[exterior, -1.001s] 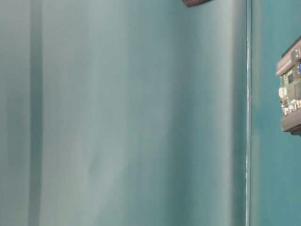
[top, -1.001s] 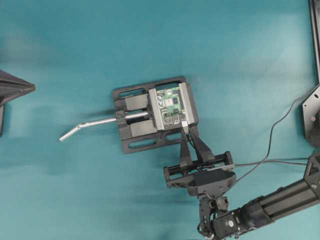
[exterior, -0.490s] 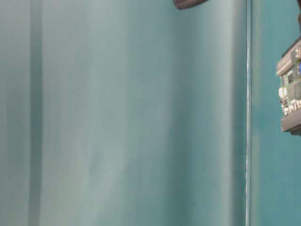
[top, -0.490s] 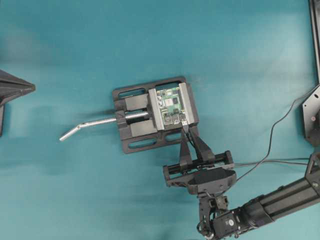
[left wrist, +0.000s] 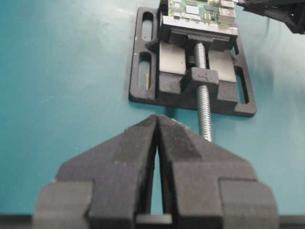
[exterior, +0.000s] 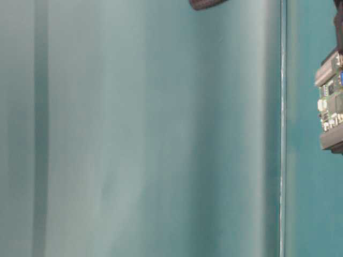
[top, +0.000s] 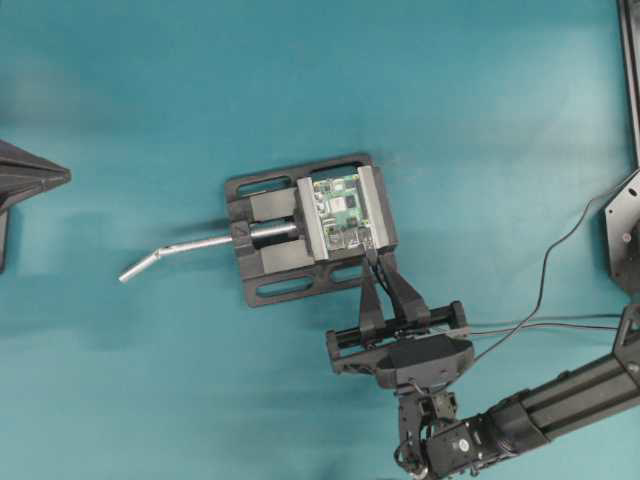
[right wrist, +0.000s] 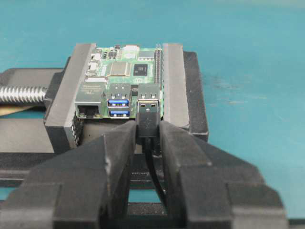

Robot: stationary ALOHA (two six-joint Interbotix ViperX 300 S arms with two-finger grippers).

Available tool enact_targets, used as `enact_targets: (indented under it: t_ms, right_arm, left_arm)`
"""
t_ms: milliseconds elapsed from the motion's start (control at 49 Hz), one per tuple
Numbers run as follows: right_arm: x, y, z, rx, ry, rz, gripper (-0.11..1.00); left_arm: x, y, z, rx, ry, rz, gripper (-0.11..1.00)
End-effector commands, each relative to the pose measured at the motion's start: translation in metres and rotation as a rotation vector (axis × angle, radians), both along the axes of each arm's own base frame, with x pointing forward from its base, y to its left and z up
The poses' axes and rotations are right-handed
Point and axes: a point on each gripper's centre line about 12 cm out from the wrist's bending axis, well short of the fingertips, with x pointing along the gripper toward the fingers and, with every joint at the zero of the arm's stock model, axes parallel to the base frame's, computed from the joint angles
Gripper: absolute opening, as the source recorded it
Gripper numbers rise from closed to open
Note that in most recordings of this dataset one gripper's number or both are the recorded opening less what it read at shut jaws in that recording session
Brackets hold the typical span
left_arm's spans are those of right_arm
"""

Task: Insert the USB into the fixed PCB.
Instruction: 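Push the plug forward into the black USB port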

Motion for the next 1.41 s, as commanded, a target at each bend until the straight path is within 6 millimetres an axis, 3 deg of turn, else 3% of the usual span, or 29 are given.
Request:
enact_targets:
  t_ms: [0,1389]
  right_arm:
    - [0.005,-0.006,0.024,0.013,-0.055,-0.014,0.20]
    - [0.013,-0.033,0.021,-0.013,-0.052,-0.034,0.20]
  left_arm:
    - [0.002,0.001,0.009,0.000,-0.020,0.007,0.00]
    - [0.002,0.001,0.009,0.001,-0.020,0.006,0.00]
